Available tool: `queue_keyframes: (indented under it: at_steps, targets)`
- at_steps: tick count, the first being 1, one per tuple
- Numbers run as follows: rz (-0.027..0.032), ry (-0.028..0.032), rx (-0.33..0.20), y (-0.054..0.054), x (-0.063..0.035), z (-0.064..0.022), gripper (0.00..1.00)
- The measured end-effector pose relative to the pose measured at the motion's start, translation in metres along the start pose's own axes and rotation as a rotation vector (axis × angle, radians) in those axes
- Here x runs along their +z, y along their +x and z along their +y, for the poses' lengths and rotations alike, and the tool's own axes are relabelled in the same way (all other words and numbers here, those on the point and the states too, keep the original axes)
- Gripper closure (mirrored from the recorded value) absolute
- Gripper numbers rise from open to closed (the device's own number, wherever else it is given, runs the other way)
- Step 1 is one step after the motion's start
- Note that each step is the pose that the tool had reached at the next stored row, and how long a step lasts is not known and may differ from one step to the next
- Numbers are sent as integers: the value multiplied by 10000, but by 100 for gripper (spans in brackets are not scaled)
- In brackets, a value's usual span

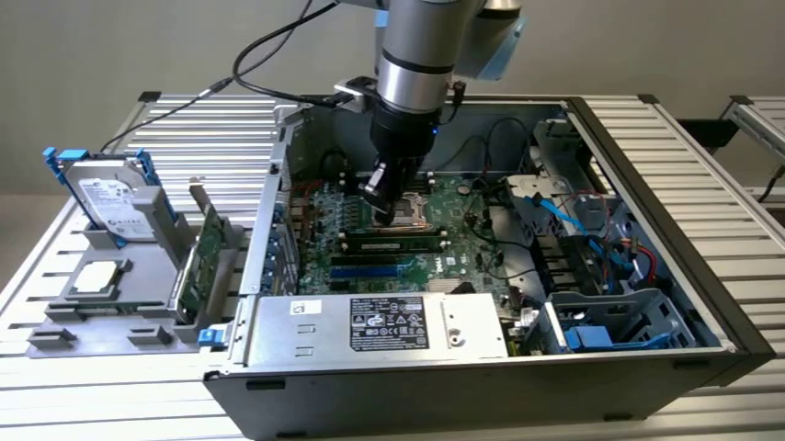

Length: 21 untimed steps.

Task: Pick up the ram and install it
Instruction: 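Press down the ram until it locks into place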

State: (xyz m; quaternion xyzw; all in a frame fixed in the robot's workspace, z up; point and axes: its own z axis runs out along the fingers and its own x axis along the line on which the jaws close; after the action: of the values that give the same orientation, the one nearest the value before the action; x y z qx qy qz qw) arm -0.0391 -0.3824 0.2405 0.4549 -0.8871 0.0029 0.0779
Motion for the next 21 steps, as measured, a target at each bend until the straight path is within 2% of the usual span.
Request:
queue_keyframes:
  at_steps: [5, 8, 9, 18, 21]
  targets:
    - [-50, -85, 669, 0, 0, 0, 89]
    - [-102, -79, 1003, 0, 1, 0, 89]
    - [-128, -47, 1088, -1, 1, 0, 89]
    - [-432, 405, 1794, -4, 0, 3, 89]
    - [-517, 518, 2053, -5, 0, 3, 89]
